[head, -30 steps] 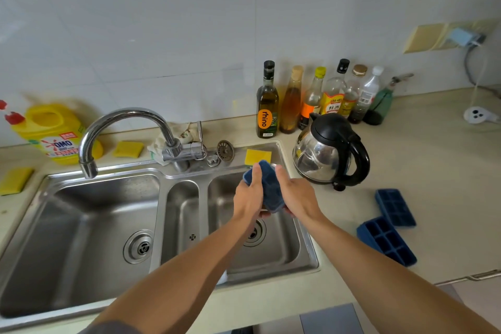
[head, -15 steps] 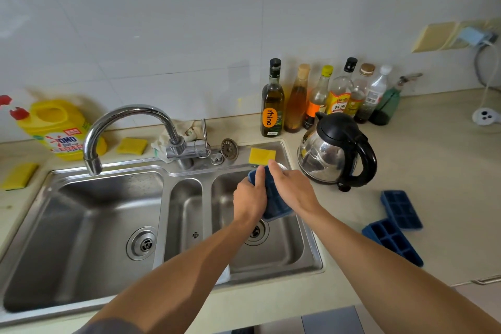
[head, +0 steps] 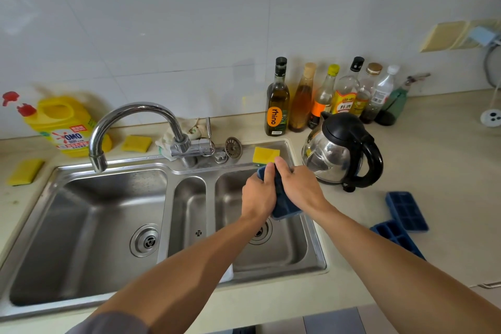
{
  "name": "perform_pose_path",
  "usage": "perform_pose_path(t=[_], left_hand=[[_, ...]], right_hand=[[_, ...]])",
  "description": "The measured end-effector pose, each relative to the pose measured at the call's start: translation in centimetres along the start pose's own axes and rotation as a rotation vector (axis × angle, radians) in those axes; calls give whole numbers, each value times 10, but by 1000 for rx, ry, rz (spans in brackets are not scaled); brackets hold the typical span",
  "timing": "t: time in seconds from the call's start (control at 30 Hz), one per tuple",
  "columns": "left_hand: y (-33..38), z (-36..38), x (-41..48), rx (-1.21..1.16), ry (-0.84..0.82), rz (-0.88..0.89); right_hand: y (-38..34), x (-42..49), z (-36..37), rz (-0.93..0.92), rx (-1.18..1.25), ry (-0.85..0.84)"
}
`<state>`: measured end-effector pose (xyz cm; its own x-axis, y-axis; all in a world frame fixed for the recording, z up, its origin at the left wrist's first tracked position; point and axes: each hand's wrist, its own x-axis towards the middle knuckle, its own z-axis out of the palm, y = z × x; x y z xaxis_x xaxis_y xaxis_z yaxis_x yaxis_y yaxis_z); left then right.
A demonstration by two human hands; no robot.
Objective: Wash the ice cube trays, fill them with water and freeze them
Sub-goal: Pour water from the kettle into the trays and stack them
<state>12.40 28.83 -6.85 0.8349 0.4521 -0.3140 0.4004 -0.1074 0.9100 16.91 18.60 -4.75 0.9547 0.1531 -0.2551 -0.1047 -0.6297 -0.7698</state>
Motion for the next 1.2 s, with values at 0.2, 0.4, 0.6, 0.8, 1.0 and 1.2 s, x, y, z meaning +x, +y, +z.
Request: perform_pose_path(t=[0.2,0.4,0.6,0.8,1.0,1.2], left_hand=[[-1,-4,2,53,-65,12],[-4,-6,-6,89,-109,22],[-5,-7,-2,124,-114,41],[-9,-15,15,166,-52,61],[-11,-33,49,247,20,4],[-17,-42,63,215,-21,-25]], right_hand=[[2,-3,0,50,28,-45],[-1,-7,0,65,90,-11],[-3,-7,2,77,60,-3],[-1,-8,-4,108,55,-177],[9,-20,-7,83,164,-399],[-2,-15,6,32,109,-384]])
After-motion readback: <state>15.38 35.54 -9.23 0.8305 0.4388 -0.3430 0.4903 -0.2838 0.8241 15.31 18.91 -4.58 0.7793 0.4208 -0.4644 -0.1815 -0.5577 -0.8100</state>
